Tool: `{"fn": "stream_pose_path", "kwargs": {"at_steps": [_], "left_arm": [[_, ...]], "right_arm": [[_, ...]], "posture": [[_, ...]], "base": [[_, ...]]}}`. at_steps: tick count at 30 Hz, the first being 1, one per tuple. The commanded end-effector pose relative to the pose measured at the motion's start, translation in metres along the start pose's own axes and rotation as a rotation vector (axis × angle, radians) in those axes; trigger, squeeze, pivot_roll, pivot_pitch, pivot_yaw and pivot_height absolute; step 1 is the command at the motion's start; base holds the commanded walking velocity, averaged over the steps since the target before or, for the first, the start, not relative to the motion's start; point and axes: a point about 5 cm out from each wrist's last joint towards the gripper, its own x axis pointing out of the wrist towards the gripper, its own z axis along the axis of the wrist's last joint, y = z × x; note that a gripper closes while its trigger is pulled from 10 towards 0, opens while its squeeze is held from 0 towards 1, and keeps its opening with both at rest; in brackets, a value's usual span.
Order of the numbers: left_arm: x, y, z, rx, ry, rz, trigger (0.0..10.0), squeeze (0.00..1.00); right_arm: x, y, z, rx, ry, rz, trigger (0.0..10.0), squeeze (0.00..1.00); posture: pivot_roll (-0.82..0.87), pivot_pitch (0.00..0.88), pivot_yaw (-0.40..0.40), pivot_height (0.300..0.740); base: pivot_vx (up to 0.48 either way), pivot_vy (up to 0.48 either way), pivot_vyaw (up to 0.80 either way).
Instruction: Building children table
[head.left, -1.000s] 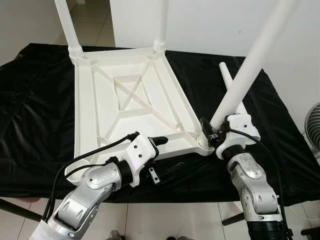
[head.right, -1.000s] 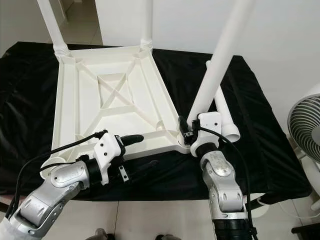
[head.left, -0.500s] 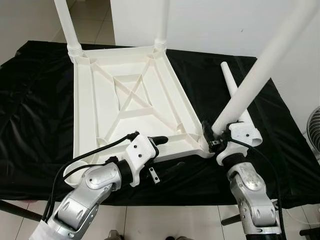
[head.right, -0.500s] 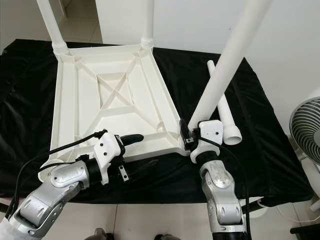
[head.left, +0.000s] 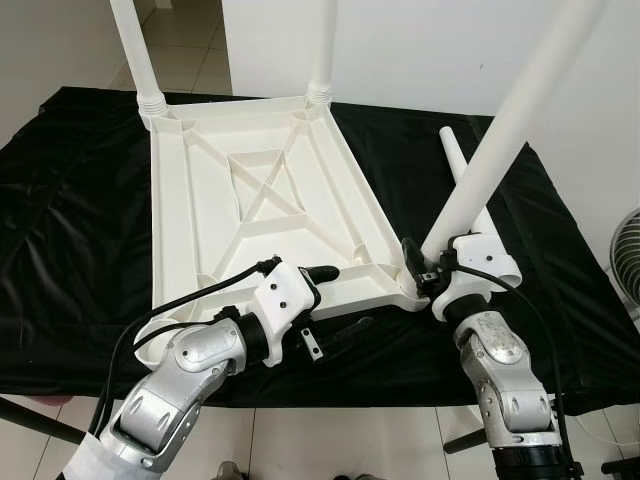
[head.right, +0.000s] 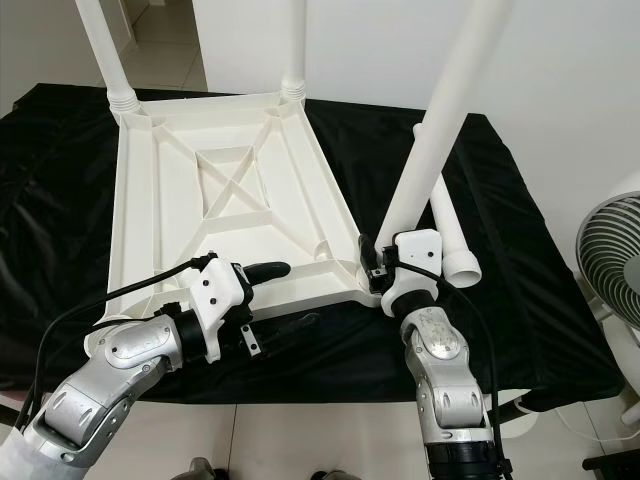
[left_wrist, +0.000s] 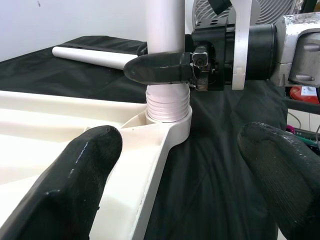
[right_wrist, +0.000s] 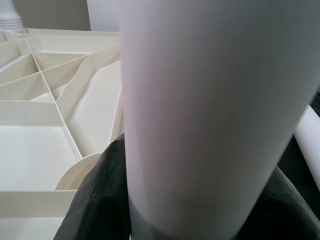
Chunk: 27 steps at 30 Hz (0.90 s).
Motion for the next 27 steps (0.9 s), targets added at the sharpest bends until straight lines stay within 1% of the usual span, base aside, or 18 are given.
{"fn": "stream_pose_path", "kwargs": {"at_steps": [1, 6, 8, 10, 11, 12, 14, 16, 17, 18, 20, 23, 25, 27], "left_arm": [[-0.001, -0.002, -0.003, -0.006, 0.015, -0.017, 10.0, 0.0], [-0.001, -0.002, -0.004, -0.007, 0.015, -0.013, 10.0, 0.0], [-0.001, -0.002, -0.004, -0.005, 0.014, -0.011, 10.0, 0.0], [-0.001, -0.002, -0.004, -0.005, 0.014, -0.011, 10.0, 0.0], [-0.001, -0.002, -0.004, -0.005, 0.014, -0.012, 10.0, 0.0], [-0.001, -0.002, -0.004, -0.005, 0.014, -0.012, 10.0, 0.0], [0.0, -0.002, -0.003, -0.003, 0.011, -0.013, 10.0, 0.0], [0.0, -0.002, -0.003, -0.003, 0.011, -0.013, 10.0, 0.0], [0.0, -0.002, -0.003, -0.003, 0.009, -0.012, 10.0, 0.0], [0.0, -0.002, -0.003, -0.003, 0.009, -0.012, 10.0, 0.0], [0.001, -0.002, -0.002, -0.002, 0.005, -0.01, 10.0, 0.0], [0.001, -0.002, -0.002, -0.001, 0.004, -0.01, 10.0, 0.0], [0.001, -0.002, -0.002, -0.001, 0.004, -0.008, 10.0, 0.0], [0.001, -0.002, -0.002, -0.001, 0.004, -0.008, 10.0, 0.0]], "right_arm": [[-0.004, 0.003, -0.028, 0.022, 0.156, 0.024, 10.0, 0.0], [-0.004, 0.004, -0.03, 0.027, 0.162, 0.016, 10.0, 0.0], [-0.005, 0.004, -0.032, 0.04, 0.171, -0.023, 10.0, 0.0], [-0.006, 0.004, -0.032, 0.045, 0.169, -0.035, 10.0, 0.0], [-0.005, 0.006, -0.032, 0.063, 0.163, -0.068, 10.0, 0.0], [-0.005, 0.006, -0.032, 0.063, 0.163, -0.068, 10.0, 0.0], [-0.002, 0.011, -0.03, 0.103, 0.14, -0.186, 10.0, 0.0], [-0.002, 0.011, -0.03, 0.103, 0.14, -0.186, 10.0, 0.0], [-0.001, 0.012, -0.03, 0.119, 0.133, -0.235, 10.0, 0.0], [-0.001, 0.012, -0.03, 0.119, 0.133, -0.235, 10.0, 0.0], [0.004, 0.013, -0.029, 0.131, 0.125, -0.343, 10.0, 0.0], [0.006, 0.013, -0.028, 0.131, 0.122, -0.376, 10.0, 0.0], [0.012, 0.016, -0.027, 0.123, 0.129, -0.413, 10.0, 0.0], [0.012, 0.016, -0.027, 0.123, 0.129, -0.413, 10.0, 0.0]], "posture": [[0.09, 0.114, -0.024, 0.74], [0.1, 0.112, -0.026, 0.74], [0.1, 0.112, -0.026, 0.74], [0.1, 0.112, -0.026, 0.74], [0.1, 0.111, -0.027, 0.74], [0.1, 0.111, -0.027, 0.74], [0.1, 0.107, -0.03, 0.74], [0.1, 0.107, -0.03, 0.74], [0.1, 0.104, -0.032, 0.74], [0.1, 0.104, -0.032, 0.74], [0.11, 0.099, -0.036, 0.74], [0.11, 0.099, -0.036, 0.74], [0.12, 0.093, -0.038, 0.74], [0.12, 0.093, -0.038, 0.74]], "base": [[0.0, 0.0, 0.0], [0.0, 0.0, 0.0], [0.0, 0.0, 0.0], [0.0, 0.0, 0.0], [0.0, 0.0, 0.0], [0.0, 0.0, 0.0], [0.0, 0.0, 0.0], [0.0, 0.0, 0.0], [0.0, 0.0, 0.0], [0.0, 0.0, 0.0], [0.0, 0.0, 0.0], [0.0, 0.0, 0.0], [0.0, 0.0, 0.0], [0.0, 0.0, 0.0]]}}
